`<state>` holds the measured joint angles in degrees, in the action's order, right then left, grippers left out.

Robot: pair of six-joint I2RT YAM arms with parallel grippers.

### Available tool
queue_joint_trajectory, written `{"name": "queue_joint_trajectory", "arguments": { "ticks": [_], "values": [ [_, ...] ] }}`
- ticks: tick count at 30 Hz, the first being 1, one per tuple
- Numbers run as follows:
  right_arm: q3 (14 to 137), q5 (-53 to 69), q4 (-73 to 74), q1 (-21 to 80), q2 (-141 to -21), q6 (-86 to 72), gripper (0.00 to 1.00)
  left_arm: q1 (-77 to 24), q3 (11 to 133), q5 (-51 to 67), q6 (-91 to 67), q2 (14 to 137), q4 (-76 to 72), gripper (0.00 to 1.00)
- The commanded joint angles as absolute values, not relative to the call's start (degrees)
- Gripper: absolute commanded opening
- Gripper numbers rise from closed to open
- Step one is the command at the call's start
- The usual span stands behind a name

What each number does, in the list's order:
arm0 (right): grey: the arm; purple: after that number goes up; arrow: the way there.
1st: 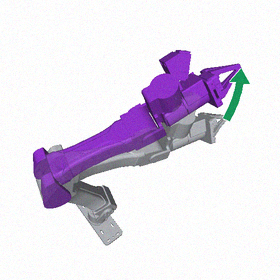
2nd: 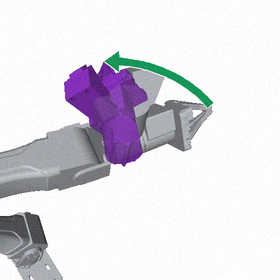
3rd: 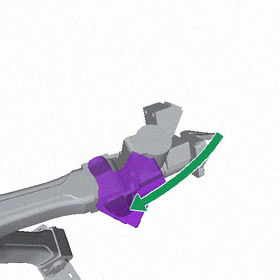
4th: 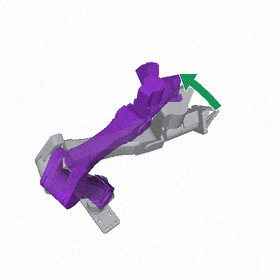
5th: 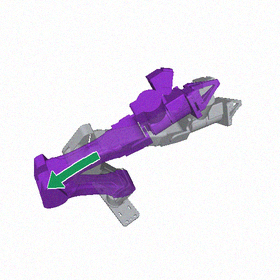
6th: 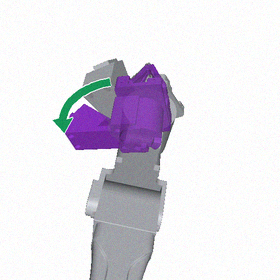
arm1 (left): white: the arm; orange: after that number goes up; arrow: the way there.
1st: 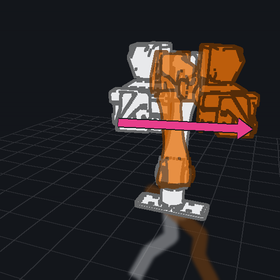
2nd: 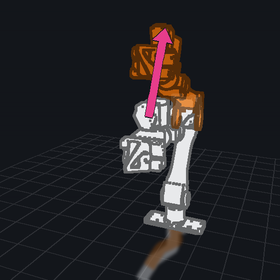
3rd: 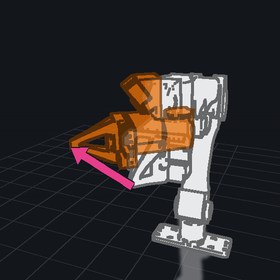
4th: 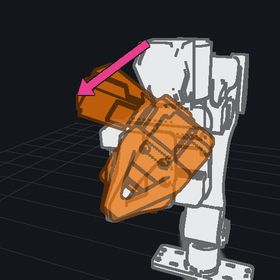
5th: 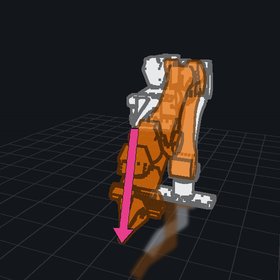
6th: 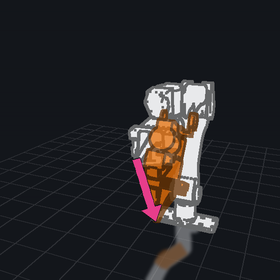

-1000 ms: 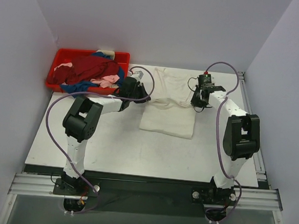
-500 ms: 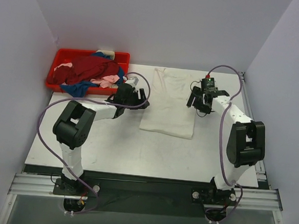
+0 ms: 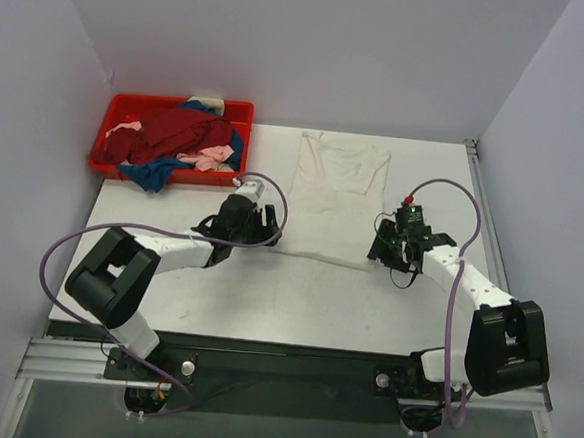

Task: Fold and stack the t-shirts
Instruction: Fold the folded rectangular tshirt in 1/3 of the way

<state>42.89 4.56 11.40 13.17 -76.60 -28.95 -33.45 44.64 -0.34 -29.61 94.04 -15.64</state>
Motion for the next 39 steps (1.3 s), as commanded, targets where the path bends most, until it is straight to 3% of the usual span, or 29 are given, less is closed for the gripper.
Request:
{"name": "queue_joint_trajectory", "arguments": {
  "ticks": [1, 20, 26, 35, 39],
  "values": [
    [40.44, 3.34, 10.11, 13.10, -74.62, -30.41, 0.48, -34.28, 42.63, -3.34, -30.32, 90.18, -17.14, 0.77],
    [39.03, 5.80, 6.06, 12.22, -82.27, -30.41, 0.38, -36.12, 41.84, -6.15, -30.50, 86.84, -13.89, 0.77],
    [37.79, 5.36, 6.33, 12.22, -82.44, -30.06, 0.28, -36.12, 43.24, -7.56, -29.97, 88.94, -12.48, 0.77],
    [37.44, 5.36, 7.03, 12.22, -83.15, -29.53, 0.05, -36.21, 45.44, -7.04, -30.32, 94.04, -12.30, 0.74],
    [37.35, 5.19, 7.29, 12.22, -82.88, -29.44, 0.02, -36.74, 46.23, -6.59, -30.50, 95.88, -12.66, 0.70]
  ]
}}
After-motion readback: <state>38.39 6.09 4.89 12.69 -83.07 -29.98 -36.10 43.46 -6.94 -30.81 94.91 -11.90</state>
